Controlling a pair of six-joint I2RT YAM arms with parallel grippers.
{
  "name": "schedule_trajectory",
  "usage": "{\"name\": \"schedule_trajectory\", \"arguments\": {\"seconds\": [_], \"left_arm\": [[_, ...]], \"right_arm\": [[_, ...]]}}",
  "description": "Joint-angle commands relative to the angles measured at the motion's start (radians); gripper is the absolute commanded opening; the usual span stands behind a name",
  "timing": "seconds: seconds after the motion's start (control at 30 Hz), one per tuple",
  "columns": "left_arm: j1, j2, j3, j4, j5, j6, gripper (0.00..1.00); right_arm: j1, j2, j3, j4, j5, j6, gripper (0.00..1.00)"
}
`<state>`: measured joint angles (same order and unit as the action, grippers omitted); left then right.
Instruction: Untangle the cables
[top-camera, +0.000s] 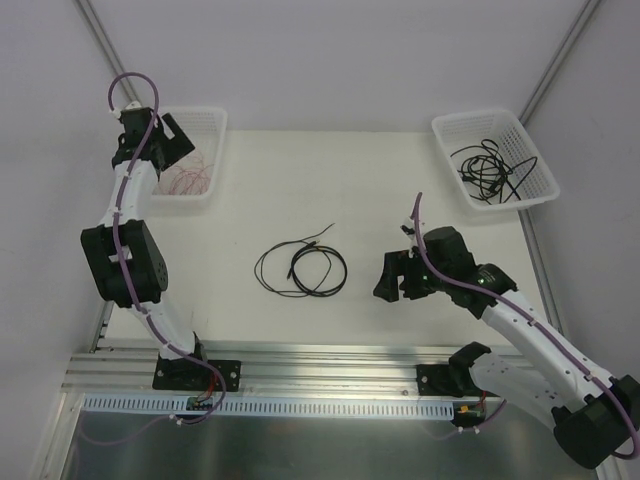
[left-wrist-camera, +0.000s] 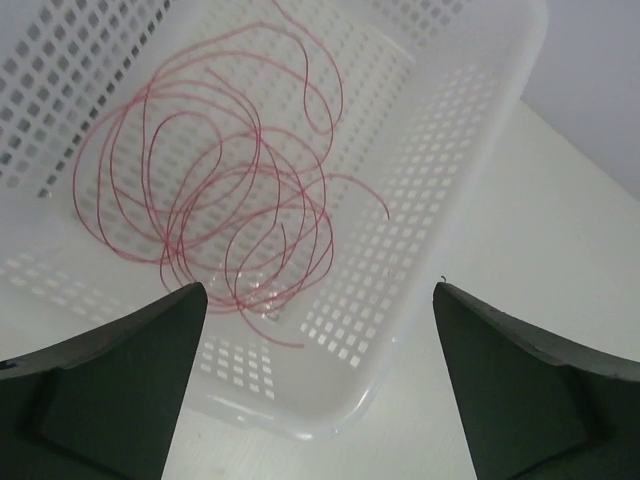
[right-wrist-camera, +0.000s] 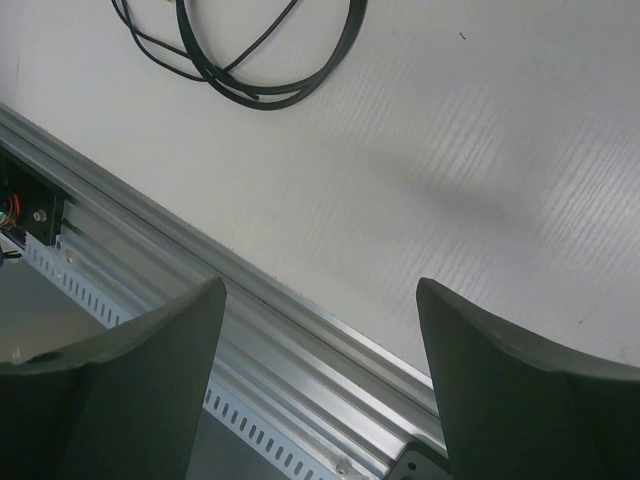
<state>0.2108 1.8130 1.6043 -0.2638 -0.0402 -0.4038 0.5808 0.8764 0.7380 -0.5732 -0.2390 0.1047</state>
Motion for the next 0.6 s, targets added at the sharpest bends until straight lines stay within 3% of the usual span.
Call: {"name": "schedule_trajectory", "arguments": {"seconds": [0.0, 0.23, 0.37, 0.43, 0.57], "left_arm": [[-0.011, -0.176, -0.079, -0.008, 0.100, -0.009, 0.99], [-0.123, -0.550, -0.537, -0.031, 0.238, -0.082, 0.98], [-0.275, -0.742, -0.746, -0.045, 0.276, -0.135, 0.90], [-0.350, -0.774, -0.849, -0.048, 0.284, -0.164, 0.86], [-0.399, -0.837, -0.990, -0.055, 0.295, -0.216, 0.79]], "right_arm": [[0.008, 0.031, 0.026, 0.010, 0.013, 0.015, 0.81], [0.070, 0.156, 0.078, 0.075, 0.027, 0.004, 0.79], [0.151, 0.275, 0.158, 0.090, 0.067, -0.026, 0.77], [0.178, 0.329, 0.185, 0.113, 0.087, -0.033, 0.75], [0.261, 0.514, 0.308, 0.142, 0.113, -0.060, 0.66]]}}
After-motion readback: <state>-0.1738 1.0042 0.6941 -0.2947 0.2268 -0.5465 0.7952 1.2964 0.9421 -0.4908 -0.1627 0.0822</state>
